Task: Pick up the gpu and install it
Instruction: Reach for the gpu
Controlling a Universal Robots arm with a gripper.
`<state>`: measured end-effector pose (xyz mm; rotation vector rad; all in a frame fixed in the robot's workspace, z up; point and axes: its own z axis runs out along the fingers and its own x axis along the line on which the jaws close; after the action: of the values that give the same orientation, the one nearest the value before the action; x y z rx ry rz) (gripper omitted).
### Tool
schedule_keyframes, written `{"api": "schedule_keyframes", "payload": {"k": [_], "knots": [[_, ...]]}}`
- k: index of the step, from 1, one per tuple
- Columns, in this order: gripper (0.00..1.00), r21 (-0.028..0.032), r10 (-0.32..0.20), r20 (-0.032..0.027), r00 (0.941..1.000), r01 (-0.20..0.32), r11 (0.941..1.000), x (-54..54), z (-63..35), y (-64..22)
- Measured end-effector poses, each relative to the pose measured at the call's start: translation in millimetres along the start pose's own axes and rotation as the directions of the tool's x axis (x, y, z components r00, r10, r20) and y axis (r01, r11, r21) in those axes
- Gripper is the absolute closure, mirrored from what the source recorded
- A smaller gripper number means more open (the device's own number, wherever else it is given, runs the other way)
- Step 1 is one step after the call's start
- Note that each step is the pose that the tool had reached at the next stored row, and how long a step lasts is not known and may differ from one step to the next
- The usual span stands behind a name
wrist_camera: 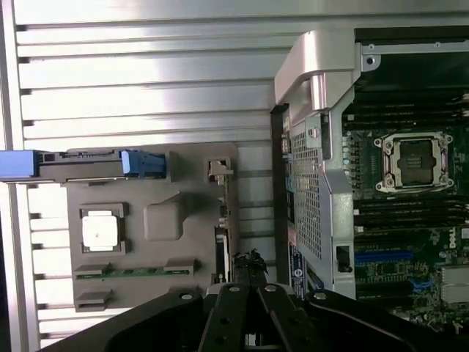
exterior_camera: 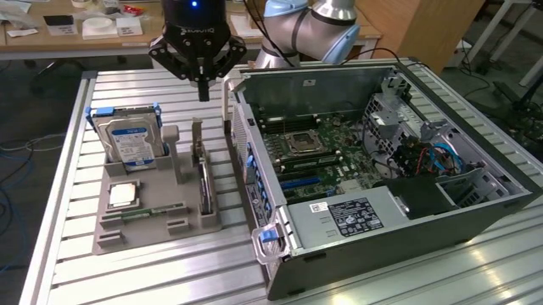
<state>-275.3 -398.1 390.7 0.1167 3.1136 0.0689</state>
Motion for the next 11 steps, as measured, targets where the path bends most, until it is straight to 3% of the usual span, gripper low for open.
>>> {"api": "schedule_keyframes", "payload": {"k": [11], "knots": [[0.89, 0.0, 0.0, 0.0, 1.0, 0.0, 1.0, 11.9, 0.0, -0.8]]}}
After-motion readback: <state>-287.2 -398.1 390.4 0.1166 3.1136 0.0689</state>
